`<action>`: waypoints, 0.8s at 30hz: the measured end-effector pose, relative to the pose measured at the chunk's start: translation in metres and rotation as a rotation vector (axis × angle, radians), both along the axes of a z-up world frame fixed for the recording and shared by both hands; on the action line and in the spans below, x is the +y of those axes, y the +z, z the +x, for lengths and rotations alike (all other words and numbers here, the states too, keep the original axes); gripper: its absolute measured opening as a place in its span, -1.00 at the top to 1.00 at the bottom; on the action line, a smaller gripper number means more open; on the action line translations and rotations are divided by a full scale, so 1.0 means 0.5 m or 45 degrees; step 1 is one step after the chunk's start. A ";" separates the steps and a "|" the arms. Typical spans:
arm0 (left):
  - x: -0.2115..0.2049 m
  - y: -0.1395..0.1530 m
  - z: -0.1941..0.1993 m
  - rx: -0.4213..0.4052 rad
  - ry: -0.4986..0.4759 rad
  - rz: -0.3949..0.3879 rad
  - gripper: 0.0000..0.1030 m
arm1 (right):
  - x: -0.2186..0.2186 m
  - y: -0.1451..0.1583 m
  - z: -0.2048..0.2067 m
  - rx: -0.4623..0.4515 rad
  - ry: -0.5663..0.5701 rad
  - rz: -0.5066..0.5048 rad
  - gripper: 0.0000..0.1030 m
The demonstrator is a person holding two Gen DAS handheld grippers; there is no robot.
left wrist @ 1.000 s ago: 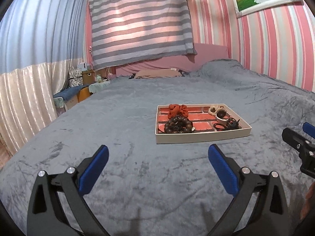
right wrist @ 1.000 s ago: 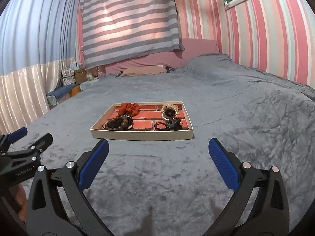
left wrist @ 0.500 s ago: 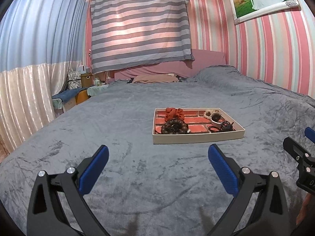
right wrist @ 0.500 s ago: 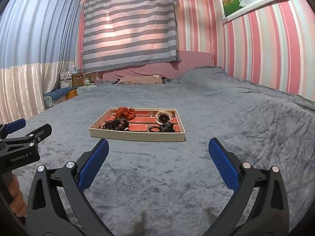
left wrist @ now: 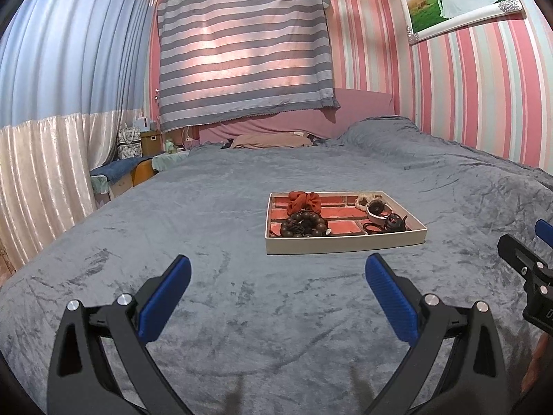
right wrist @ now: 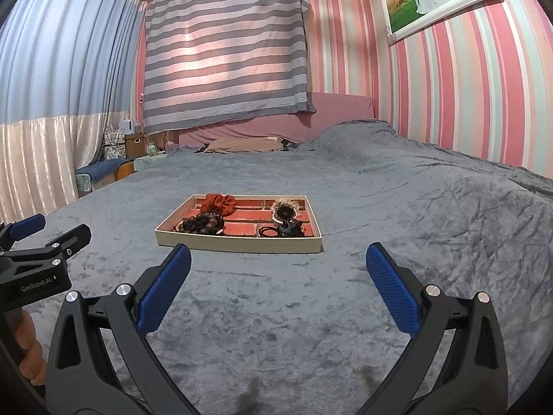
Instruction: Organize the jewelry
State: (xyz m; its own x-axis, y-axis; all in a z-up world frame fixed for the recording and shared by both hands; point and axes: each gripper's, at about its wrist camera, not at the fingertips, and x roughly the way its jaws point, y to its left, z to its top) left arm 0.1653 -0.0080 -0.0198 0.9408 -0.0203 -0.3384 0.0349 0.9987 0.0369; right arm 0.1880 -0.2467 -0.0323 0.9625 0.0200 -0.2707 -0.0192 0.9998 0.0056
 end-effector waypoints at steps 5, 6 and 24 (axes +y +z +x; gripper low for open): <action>-0.004 -0.002 0.002 -0.004 0.004 0.004 -0.91 | 0.000 -0.001 -0.002 -0.003 0.001 -0.010 -0.92; -0.002 -0.001 0.002 -0.004 0.004 0.007 -0.91 | 0.000 0.001 -0.001 -0.002 0.002 -0.009 -0.92; -0.007 0.002 0.008 0.001 -0.009 -0.006 -0.91 | -0.002 0.003 0.000 -0.001 -0.004 -0.013 -0.92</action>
